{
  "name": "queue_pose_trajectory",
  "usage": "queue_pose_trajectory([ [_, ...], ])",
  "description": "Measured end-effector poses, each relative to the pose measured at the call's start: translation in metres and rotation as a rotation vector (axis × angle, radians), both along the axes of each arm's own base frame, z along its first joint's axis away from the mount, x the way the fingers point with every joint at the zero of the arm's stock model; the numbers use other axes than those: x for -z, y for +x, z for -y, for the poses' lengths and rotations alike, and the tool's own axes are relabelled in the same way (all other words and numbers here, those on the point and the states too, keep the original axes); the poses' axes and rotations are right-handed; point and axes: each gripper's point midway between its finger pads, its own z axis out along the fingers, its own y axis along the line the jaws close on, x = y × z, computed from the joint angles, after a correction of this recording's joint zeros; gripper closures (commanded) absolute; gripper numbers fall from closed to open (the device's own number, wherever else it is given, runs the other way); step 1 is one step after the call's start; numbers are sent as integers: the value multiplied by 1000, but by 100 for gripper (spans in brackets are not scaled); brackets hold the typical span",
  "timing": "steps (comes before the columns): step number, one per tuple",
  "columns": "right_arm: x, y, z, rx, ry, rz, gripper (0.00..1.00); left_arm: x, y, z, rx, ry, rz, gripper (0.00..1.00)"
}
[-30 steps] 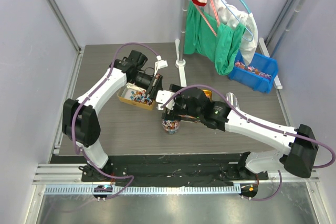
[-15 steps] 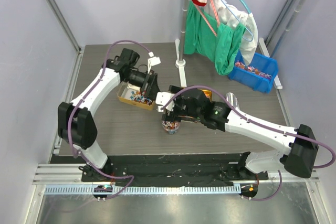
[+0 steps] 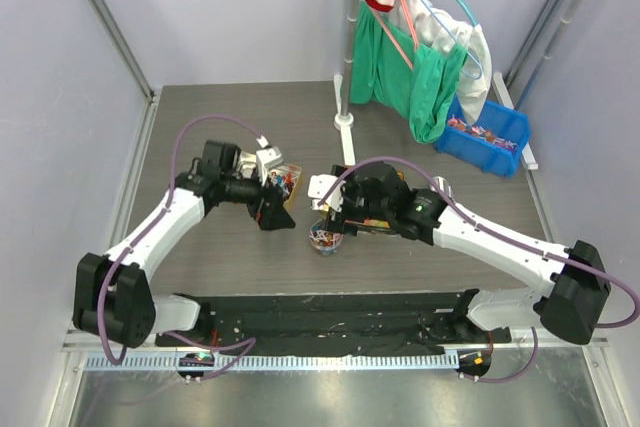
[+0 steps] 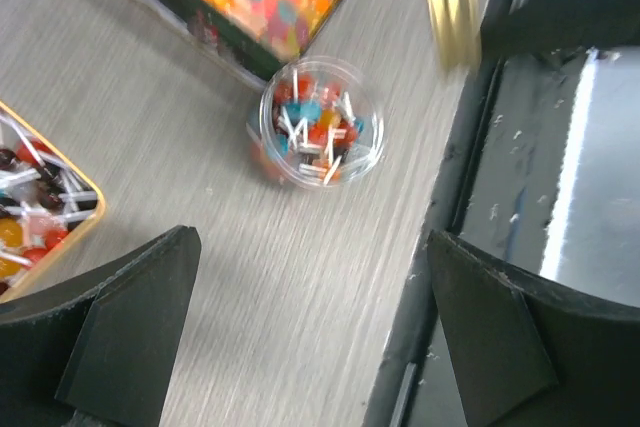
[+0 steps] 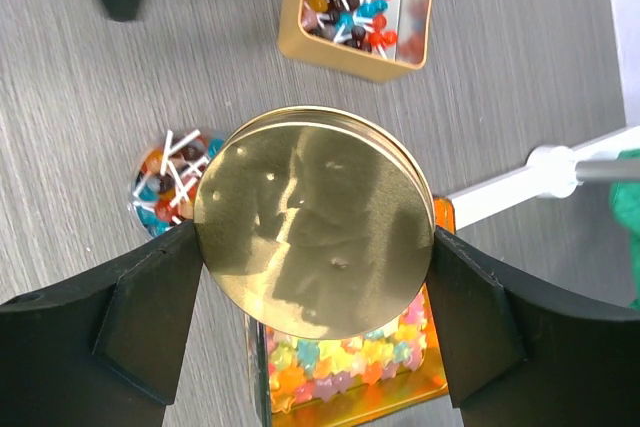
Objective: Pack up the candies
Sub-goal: Adjust the bottle lid, then move the packing bottle to the center of the board.
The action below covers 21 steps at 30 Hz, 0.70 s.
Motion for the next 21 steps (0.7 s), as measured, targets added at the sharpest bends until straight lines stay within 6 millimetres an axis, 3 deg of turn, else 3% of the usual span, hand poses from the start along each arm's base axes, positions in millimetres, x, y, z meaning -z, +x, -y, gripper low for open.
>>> queue_pose_trajectory([
  [3,4,3,4,11,-3,-21,43,27,-8,-3,20,2,68,0],
  [9,11,1,5,6,-9,-53,42,56,-29,7,109,-44,223,0],
  [17,22,0,6,3,-24,-85,42,55,-42,42,264,-94,392,0],
  [21,34,-1,5,-5,-48,-114,42,71,-51,49,316,-90,418,0],
])
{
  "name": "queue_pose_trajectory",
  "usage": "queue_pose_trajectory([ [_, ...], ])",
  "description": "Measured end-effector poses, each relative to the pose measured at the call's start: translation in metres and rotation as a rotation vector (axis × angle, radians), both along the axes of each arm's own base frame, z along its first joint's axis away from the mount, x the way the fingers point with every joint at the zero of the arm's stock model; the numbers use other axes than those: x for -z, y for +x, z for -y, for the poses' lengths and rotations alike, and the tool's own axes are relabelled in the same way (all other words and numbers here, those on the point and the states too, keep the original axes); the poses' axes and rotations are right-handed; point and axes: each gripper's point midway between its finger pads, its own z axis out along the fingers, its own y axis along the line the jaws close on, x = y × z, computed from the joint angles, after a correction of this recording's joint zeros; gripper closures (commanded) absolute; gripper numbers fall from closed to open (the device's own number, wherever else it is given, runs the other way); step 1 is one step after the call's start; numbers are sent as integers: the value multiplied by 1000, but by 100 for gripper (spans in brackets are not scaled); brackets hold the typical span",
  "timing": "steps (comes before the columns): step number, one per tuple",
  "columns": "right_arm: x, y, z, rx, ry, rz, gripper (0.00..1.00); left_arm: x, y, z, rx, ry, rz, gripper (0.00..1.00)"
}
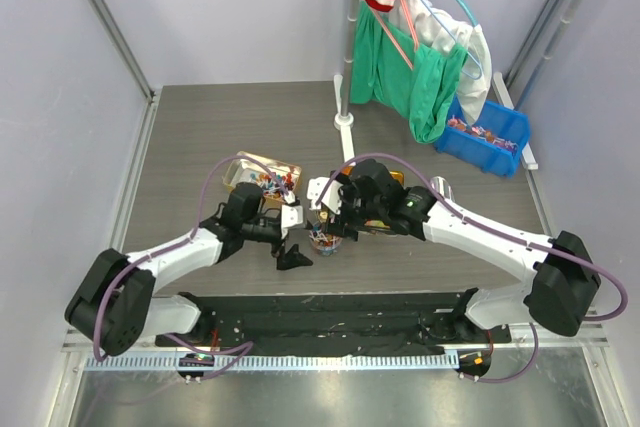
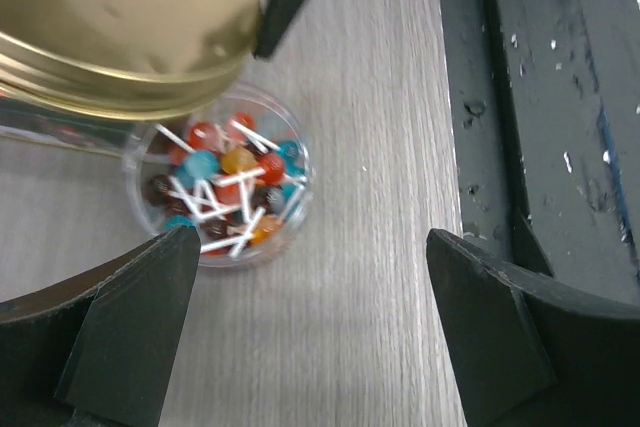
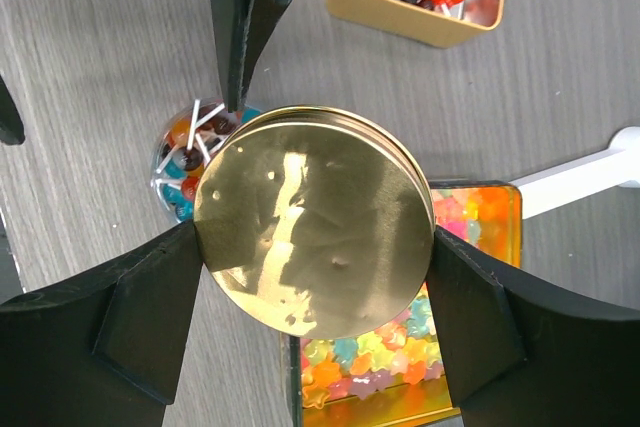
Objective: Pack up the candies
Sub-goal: Move the packing bottle to the center of the board.
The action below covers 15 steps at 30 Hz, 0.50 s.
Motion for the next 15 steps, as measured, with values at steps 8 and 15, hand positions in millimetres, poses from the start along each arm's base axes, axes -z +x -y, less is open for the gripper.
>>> queue_pose_trajectory([
  [8,5,-3,1,-4,-16,-18,41,17,8,5,-12,-25,86,0],
  [15,7,-3,2,-4,-21,-22,41,18,19,2,-102,-73,180,0],
])
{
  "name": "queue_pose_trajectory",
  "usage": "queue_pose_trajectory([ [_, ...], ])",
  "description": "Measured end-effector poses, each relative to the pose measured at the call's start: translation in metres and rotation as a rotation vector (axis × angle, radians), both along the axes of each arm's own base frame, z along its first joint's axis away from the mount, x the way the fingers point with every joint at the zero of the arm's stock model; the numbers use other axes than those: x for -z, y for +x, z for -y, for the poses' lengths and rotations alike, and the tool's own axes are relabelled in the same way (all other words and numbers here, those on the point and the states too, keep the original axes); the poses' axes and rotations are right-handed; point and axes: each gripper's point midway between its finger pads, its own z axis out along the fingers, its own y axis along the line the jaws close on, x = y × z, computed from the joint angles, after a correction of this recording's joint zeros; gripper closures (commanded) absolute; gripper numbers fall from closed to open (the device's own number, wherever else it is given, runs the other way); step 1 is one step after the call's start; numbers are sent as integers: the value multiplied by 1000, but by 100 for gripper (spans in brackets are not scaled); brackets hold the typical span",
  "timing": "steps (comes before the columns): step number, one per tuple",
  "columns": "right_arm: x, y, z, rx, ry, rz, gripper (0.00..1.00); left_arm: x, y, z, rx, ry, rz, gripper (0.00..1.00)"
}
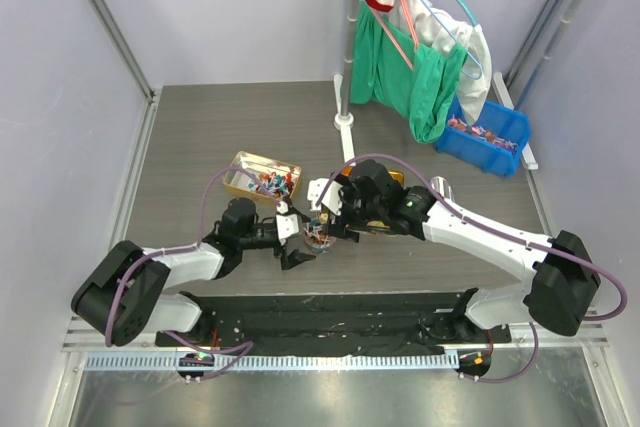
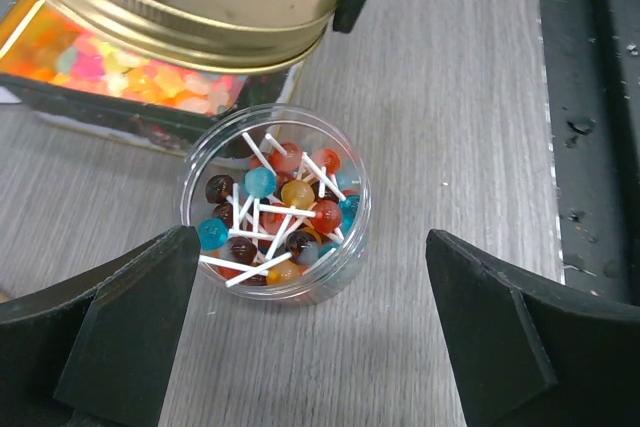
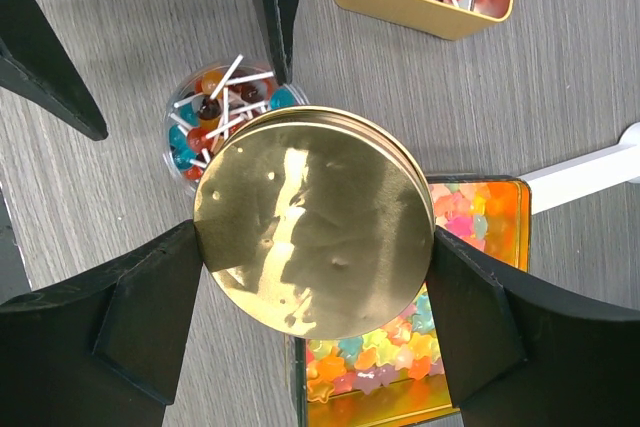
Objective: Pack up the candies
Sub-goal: Move the packing bottle to the center of the board.
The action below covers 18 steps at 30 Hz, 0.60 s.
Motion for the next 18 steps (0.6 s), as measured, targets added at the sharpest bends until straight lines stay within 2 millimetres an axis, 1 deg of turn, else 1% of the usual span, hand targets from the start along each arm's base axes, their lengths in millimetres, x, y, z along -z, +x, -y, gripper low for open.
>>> queue_pose_trajectory([
  [8,9,0,0,1,-25,-21,41,2,11,-3,-66,-26,54,0],
  [13,9,1,0,2,-27,-20,42,1,12,-7,-106,-53,79,0],
  [16,8,1,0,2,-26,-19,42,-5,11,-9,-121,-87,100,0],
  [18,8,1,0,2,-27,-19,42,-14,12,-9,-130,-120,125,0],
])
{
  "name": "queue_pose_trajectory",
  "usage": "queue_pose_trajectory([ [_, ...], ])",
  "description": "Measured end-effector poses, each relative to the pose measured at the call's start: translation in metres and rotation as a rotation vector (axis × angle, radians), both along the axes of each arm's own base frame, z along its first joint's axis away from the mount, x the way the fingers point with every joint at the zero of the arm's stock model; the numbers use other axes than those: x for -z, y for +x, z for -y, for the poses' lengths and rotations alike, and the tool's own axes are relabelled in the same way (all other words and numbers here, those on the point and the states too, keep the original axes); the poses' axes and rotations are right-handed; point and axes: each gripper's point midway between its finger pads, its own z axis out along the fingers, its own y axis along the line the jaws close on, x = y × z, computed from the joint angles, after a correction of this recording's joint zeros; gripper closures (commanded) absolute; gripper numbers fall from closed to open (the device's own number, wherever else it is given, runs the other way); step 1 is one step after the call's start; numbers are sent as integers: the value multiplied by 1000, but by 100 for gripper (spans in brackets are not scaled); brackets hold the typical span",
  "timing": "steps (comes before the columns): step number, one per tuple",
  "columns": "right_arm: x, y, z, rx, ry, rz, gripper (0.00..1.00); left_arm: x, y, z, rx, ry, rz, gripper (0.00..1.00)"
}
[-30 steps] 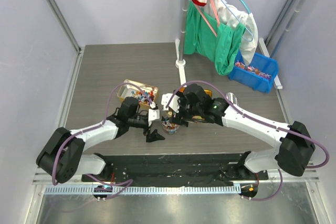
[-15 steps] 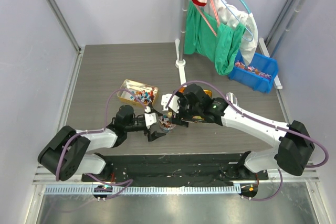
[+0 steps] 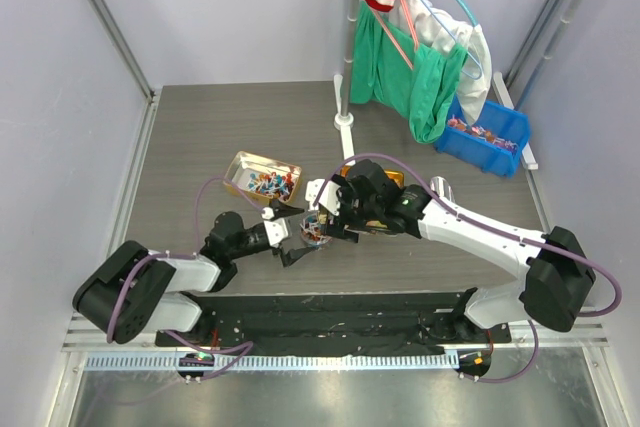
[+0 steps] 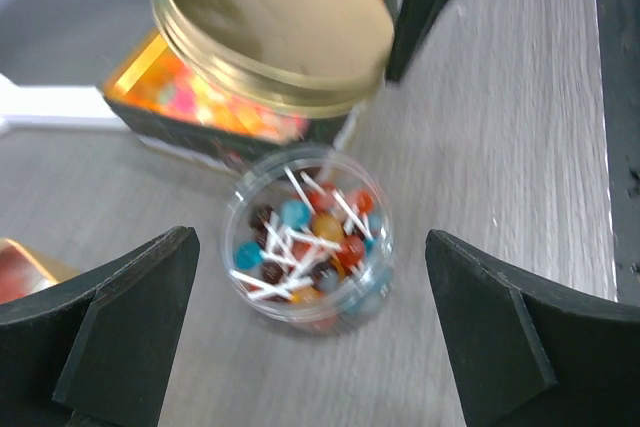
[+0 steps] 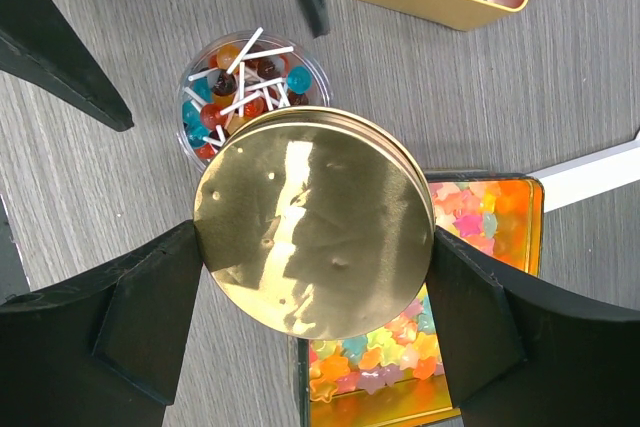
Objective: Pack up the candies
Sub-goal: Move the packing bottle to the center of the board.
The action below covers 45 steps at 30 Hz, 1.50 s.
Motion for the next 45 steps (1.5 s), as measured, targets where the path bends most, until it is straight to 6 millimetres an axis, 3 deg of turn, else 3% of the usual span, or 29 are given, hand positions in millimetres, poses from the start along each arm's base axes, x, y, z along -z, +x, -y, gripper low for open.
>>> queue_pose_trajectory([
  [3,0,0,0,0,-1,-1,42,-19,3,1,-10,-48,64,0],
  [6,1,0,0,0,-2,-2,42,-22,6,0,-25,-52,82,0],
  [26,3,1,2,5,-13,-2,42,9,4,-2,-36,10,-41,0],
  [37,3,1,2,4,-14,0,42,24,22,7,-63,72,-177,0],
  [45,5,3,3,12,-24,2,42,47,16,16,-69,123,-203,0],
])
